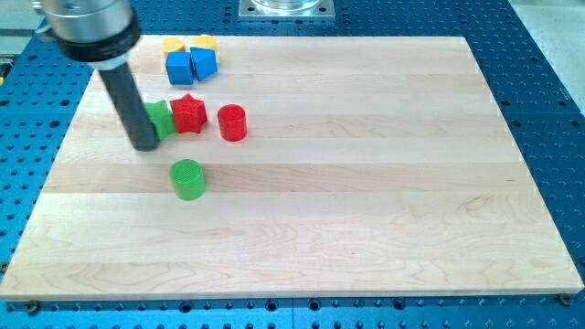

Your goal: Move green circle below red circle

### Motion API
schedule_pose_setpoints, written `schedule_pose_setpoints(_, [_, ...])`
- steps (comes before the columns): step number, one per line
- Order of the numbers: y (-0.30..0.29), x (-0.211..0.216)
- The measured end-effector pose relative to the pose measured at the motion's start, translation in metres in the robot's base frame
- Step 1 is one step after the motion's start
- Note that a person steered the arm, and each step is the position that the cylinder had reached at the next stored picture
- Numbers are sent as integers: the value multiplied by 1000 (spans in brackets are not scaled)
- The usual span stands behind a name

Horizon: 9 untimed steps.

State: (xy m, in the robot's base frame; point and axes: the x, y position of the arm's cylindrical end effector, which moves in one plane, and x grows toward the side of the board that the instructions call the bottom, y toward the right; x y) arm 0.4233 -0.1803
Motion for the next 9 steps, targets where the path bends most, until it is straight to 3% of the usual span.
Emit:
schedule_pose_setpoints(2, [-4,0])
schedule_pose_setpoints(4, [-56,22])
schedule_pose_setpoints(5, [-36,80])
schedule_pose_setpoints(6, [-22,98])
schedule_pose_setpoints(7, [25,99])
schedule_pose_setpoints(8, [110,88])
schedule_pose_setpoints(9, [112,86])
